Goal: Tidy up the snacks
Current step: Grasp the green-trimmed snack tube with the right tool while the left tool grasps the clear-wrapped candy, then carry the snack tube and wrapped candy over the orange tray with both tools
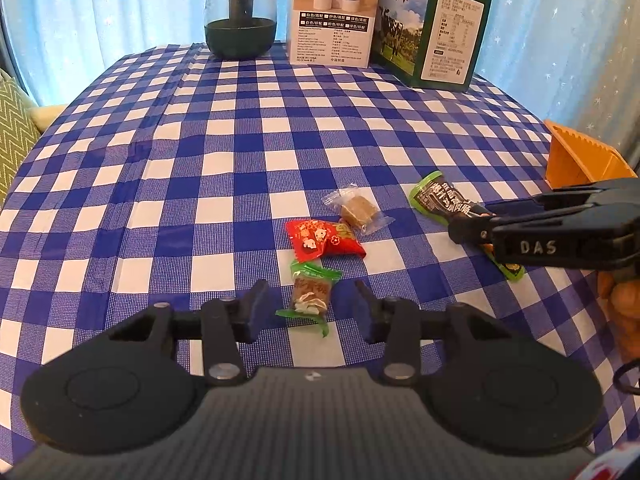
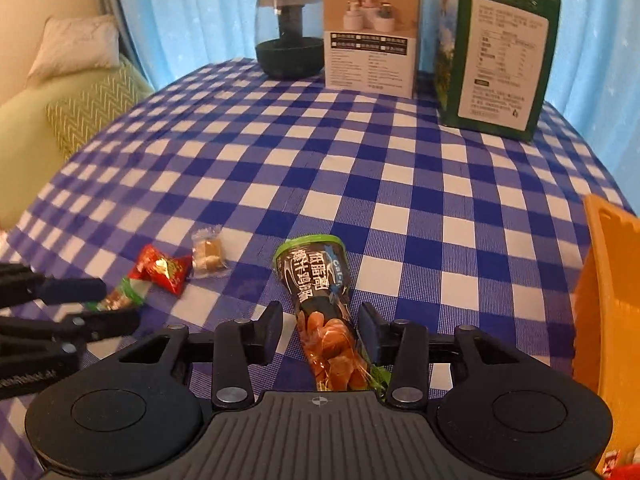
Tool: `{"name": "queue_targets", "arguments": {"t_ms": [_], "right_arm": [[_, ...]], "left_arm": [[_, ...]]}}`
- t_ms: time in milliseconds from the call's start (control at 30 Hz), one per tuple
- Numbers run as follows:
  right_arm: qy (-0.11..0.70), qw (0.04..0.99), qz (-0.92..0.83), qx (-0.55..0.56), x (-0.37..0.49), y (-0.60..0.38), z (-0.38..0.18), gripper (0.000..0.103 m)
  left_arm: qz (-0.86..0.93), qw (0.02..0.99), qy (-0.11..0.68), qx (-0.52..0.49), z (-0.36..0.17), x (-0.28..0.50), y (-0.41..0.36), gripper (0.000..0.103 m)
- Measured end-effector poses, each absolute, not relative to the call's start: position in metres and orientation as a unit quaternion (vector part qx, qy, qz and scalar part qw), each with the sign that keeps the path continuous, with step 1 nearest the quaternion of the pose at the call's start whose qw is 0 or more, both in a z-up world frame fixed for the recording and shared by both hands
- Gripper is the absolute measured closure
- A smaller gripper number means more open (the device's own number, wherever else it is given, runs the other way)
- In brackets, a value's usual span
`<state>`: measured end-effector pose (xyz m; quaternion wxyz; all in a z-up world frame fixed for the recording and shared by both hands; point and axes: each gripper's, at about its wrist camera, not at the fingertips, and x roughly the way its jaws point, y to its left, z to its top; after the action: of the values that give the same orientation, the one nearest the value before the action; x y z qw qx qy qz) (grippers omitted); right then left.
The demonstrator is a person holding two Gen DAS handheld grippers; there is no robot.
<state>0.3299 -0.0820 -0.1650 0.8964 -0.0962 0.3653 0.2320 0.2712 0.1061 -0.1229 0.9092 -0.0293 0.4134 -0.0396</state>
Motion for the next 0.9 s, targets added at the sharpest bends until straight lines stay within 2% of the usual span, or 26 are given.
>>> {"name": "queue_targets", "arguments": {"t_ms": [33, 100, 167, 267, 433, 900], "right_arm": [[0.365, 0.896, 0.231, -0.104, 0.331, -0.081, -0.166, 0.060], [0.364, 0.895, 0.228, -0.119, 0.332, -0.079, -0.168, 0.070], [0.363, 0.895, 0.228, -0.124, 0.330, -0.078, -0.169, 0.073], [0.366, 0.895, 0.225, -0.116, 0.331, -0.079, -0.170, 0.073], [0.369, 0.896, 0.223, -0.105, 0.330, -0.080, -0.168, 0.073], [0.350, 0.909, 0.210, -0.078, 0.303, -0.097, -0.153, 0.073]], "left_arm": [[-0.040, 0.909, 0.413, -0.030, -0.123, 0.271, 0.106, 0.063], [-0.039, 0.909, 0.413, -0.029, -0.123, 0.271, 0.106, 0.065], [-0.039, 0.910, 0.412, -0.029, -0.123, 0.271, 0.106, 0.068], [-0.035, 0.911, 0.410, -0.028, -0.124, 0.272, 0.106, 0.070], [-0.035, 0.911, 0.411, -0.016, -0.126, 0.273, 0.099, 0.084], [-0.027, 0.914, 0.404, -0.032, -0.114, 0.253, 0.101, 0.086]]}}
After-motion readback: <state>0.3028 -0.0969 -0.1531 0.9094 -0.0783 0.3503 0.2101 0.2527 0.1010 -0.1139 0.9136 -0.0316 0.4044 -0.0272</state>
